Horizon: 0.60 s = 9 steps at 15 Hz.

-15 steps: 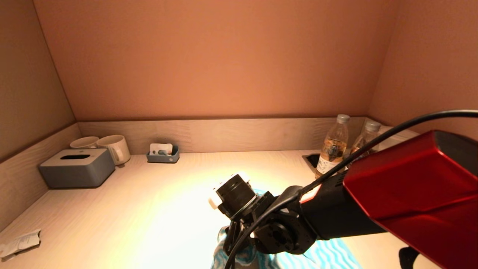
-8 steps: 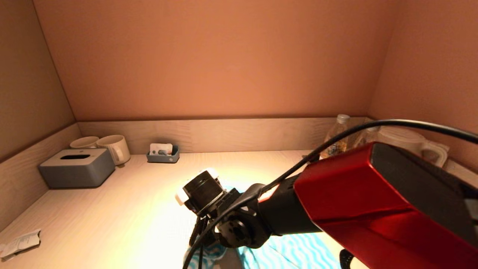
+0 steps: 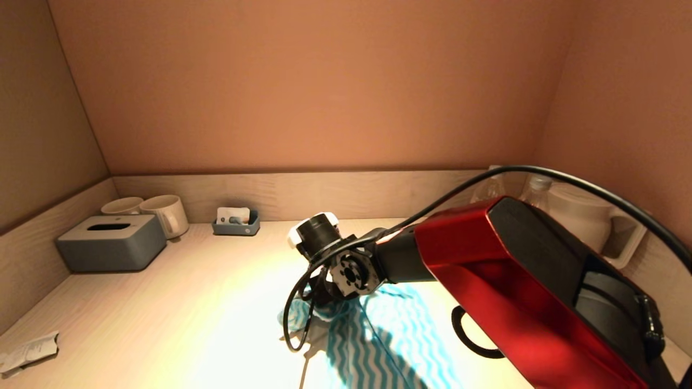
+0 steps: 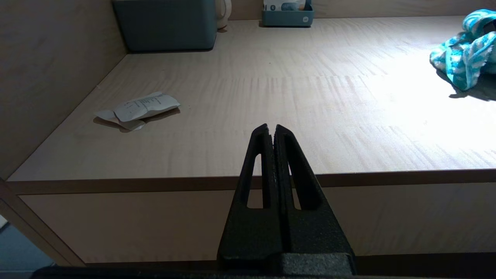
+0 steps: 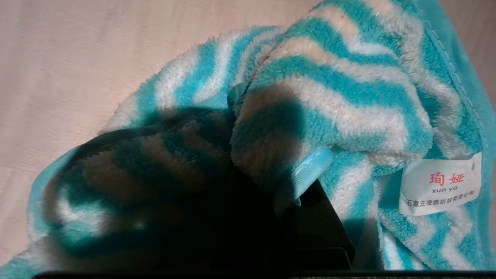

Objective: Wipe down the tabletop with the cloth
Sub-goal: Sweep the stains on the table

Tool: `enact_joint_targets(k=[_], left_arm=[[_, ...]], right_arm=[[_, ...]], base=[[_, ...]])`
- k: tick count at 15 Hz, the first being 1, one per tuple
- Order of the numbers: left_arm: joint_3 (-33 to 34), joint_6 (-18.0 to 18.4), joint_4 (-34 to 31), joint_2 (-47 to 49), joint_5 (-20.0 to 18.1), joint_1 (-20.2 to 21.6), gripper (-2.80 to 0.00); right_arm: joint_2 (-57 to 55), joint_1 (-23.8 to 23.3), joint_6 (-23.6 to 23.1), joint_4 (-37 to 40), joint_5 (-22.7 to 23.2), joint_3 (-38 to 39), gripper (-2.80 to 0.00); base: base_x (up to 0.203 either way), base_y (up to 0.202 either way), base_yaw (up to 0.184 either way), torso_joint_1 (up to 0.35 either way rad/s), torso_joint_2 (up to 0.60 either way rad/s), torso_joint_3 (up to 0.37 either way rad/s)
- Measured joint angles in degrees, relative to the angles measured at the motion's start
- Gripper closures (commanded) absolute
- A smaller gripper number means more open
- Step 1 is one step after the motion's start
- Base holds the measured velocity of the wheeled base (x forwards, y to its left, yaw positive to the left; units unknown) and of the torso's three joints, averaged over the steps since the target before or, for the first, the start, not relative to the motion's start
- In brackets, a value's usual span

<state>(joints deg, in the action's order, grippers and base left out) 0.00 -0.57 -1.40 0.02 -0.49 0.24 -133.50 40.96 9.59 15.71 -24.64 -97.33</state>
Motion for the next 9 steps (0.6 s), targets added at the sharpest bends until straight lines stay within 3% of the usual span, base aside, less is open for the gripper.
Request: enact_joint_targets(k=[2,5,9], left_arm=[[0.0,0.0,0.0,0.0,0.0,0.0,0.0],[0.0,0.0,0.0,0.0,0.0,0.0,0.0],[0.0,0.0,0.0,0.0,0.0,0.0,0.0]], right_arm=[[1.7,-3.5,0.4,0.7,-0.1,3.8,0.0],[6.4,-4.4,0.6,0.1,-0.2,14.1,0.0],[13.2,1.3,0.3,-3.1,-0.1,25.5,0.0]], base=[[0.0,0.0,0.0,0.0,0.0,0.0],[0.0,0.0,0.0,0.0,0.0,0.0],[0.0,0.0,0.0,0.0,0.0,0.0]])
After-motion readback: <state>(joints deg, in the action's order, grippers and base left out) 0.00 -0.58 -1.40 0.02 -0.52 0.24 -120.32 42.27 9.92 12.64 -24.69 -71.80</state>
